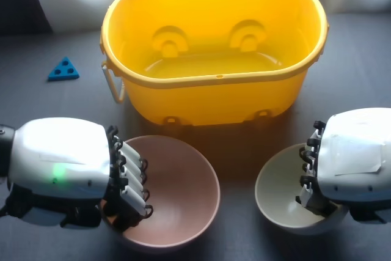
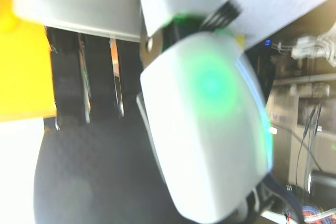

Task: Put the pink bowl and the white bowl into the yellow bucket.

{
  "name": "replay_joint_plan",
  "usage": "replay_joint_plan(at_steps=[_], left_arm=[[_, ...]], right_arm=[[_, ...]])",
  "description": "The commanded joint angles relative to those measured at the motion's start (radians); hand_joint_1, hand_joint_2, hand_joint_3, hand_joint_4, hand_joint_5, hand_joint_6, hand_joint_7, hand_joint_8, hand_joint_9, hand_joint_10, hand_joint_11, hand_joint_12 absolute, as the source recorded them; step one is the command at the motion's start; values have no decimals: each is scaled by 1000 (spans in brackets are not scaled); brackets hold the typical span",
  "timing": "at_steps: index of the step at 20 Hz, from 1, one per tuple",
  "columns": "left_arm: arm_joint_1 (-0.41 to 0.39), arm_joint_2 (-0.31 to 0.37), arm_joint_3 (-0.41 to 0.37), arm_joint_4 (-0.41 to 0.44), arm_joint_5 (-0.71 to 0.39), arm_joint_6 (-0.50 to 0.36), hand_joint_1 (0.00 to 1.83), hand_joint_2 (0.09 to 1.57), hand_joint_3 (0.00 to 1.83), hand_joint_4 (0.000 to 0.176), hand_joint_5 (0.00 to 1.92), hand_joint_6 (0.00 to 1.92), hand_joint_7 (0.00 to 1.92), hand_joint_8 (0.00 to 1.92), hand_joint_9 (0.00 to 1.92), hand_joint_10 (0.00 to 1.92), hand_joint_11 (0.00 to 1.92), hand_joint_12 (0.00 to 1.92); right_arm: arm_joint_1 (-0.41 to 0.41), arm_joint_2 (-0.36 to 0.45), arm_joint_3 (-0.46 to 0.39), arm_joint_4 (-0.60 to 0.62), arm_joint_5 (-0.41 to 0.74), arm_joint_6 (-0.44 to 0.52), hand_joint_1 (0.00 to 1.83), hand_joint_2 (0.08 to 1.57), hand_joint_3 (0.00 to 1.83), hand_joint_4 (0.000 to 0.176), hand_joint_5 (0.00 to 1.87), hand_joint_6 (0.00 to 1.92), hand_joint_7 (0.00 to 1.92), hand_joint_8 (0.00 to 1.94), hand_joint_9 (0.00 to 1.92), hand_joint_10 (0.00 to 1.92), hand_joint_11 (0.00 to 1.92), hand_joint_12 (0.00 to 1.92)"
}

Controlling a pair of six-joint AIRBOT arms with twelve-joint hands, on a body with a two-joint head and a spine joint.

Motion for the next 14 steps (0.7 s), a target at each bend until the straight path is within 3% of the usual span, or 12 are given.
replay_joint_plan(at_steps=[1, 3, 6, 10, 11, 14], left_arm=[[-12, 19, -3, -55, -82, -6, 1345, 1217, 0, 0, 758, 1102, 776, 1416, 721, 1521, 591, 1544], [-16, 33, -4, -57, -96, -15, 1345, 1219, 0, 0, 756, 1078, 774, 1418, 721, 1547, 640, 1598], [-25, 48, -4, -58, -111, -27, 1337, 1240, 2, 0, 721, 1115, 717, 1541, 697, 1567, 642, 1579], [-39, 63, -2, -67, -122, -45, 1343, 1221, 0, 0, 777, 1057, 748, 1496, 714, 1516, 640, 1566], [-42, 64, -2, -67, -122, -47, 1335, 1243, 2, 0, 754, 1054, 701, 1589, 667, 1582, 641, 1622], [-65, 67, -2, -67, -122, -68, 1337, 1244, 0, 0, 750, 1061, 714, 1547, 658, 1620, 602, 1668]], right_arm=[[18, 13, -5, 16, 35, 4, 1381, 1080, 0, 0, 1005, 978, 1066, 746, 969, 1058, 802, 1031], [45, 15, -6, -107, 36, 137, 1381, 1079, 2, 0, 996, 997, 1076, 735, 969, 1044, 812, 1026], [80, 32, -13, -120, 47, 159, 1380, 1084, 1, 0, 1010, 980, 1047, 764, 958, 1074, 791, 1052], [101, 40, -17, -157, 58, 208, 1380, 1084, 0, 0, 1001, 1001, 1055, 754, 965, 1055, 803, 1061], [101, 40, -18, -157, 58, 208, 1383, 1076, 0, 0, 1020, 964, 1077, 723, 974, 1045, 816, 1050], [102, 49, -24, -157, 57, 209, 1379, 1086, 1, 0, 993, 1010, 1054, 768, 958, 1055, 807, 1035]])
